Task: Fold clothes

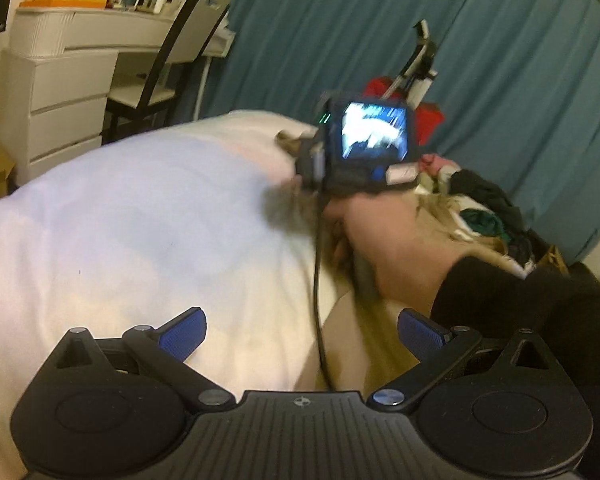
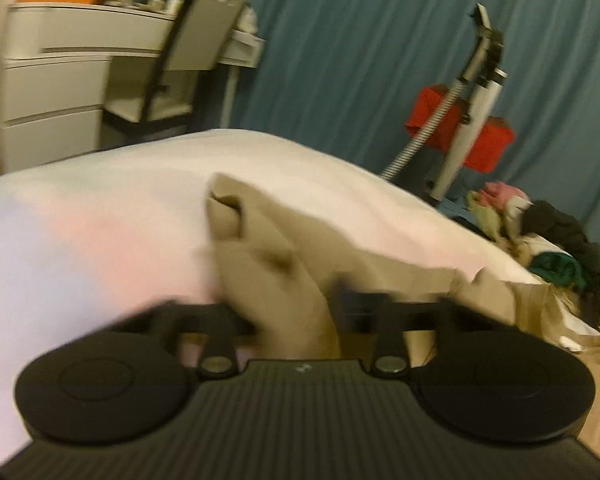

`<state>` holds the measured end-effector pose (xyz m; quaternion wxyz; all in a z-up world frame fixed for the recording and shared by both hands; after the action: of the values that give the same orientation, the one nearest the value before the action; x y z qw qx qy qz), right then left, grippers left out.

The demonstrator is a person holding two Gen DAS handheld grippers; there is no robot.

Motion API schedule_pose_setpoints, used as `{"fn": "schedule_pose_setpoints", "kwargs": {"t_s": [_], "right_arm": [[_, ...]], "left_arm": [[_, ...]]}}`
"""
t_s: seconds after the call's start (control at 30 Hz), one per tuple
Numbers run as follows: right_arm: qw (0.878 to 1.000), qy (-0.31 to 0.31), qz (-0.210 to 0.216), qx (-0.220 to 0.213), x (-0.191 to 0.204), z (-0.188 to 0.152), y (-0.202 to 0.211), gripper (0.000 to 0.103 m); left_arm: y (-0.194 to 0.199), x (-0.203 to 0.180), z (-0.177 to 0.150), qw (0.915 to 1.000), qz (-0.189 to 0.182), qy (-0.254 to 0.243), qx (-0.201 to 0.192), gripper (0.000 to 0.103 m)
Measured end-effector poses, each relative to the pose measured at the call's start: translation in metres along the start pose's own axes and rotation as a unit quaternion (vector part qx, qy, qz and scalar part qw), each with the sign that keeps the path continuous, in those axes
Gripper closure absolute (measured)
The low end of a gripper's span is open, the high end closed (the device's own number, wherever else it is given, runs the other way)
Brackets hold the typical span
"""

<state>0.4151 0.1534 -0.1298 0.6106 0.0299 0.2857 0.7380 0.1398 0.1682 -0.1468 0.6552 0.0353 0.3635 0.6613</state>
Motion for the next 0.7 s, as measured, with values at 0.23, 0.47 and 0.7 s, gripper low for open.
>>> {"fn": "schedule_pose_setpoints", "kwargs": {"t_s": [0.23,0.47,0.7], "right_arm": [[0.991,-0.107,-0.026,-0.074,-0.075,0.037,0.039,0.096],[0.960,-0.253,-0.087,-0.081,-0.216,0.002,0.079,0.096],[0.927,-0.344,-0.147,0.021,-0.301,-0.102,0.046,0.094]], "left_arm": [[0.008,-0.012,0.004,0.9998,-0.011,-0.014,-0.007,0.000],[0.021,-0.028,0.001,0.9989,-0.039,-0.025,-0.007,0.000],[-0.004,-0.042,-0.009,0.9971,-0.060,-0.035,0.029,0.000]]}}
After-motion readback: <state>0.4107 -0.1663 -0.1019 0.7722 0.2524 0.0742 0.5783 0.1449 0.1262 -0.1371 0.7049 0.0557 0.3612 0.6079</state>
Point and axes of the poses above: each gripper's, at about its wrist camera, not at the fingertips, and y roughly against the way its jaws point, x to its left, z to its top, the point moved 9 cm from there along -y, roughly the way its jaws point, and after that the axes turned 5 degrees about -z, right-handed, at the moved point
